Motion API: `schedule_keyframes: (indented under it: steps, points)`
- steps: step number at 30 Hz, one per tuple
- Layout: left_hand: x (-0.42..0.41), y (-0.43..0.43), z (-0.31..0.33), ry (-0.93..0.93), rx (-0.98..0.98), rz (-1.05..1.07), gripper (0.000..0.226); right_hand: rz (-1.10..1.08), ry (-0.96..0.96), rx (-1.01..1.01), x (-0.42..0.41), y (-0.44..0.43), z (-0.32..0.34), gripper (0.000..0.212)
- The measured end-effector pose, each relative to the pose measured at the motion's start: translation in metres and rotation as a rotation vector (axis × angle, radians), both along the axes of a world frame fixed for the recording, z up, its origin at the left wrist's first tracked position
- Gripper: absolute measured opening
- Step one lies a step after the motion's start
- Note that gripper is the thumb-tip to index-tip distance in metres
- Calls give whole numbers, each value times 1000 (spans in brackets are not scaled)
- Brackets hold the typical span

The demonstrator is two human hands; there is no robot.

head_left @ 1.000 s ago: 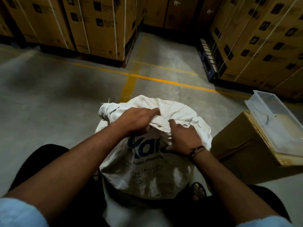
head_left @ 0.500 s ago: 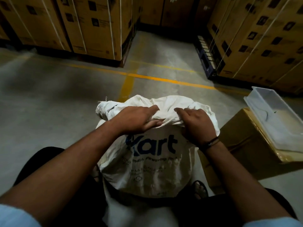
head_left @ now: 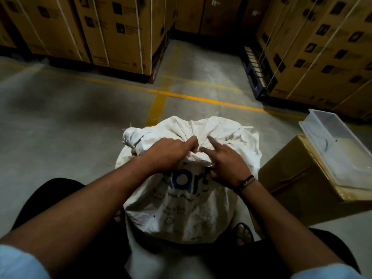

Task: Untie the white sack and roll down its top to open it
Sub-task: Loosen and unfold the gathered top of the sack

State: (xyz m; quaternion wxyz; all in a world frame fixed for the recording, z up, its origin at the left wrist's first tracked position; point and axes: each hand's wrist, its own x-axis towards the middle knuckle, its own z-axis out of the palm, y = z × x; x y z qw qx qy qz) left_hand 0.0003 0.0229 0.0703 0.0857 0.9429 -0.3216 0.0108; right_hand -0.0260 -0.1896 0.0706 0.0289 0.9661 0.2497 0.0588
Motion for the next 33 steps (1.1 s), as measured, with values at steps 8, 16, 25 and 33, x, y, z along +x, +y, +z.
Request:
schedule_keyframes:
  steps: [8, 16, 25, 33]
  points:
    - [-4, -3, 7, 375, -65, -55, 47, -37, -105, -65, -5, 16, -10, 58]
    - [-8, -7, -21, 26, 173, -209, 51, 85, 792, 199, -3, -11, 3, 116]
    - [-5, -4, -12, 54, 51, -146, 31, -36, 422, 71, 4, -4, -22, 54]
    - [1, -6, -18, 353, 320, -49, 37, 221, -243, 63, -18, 21, -59, 25]
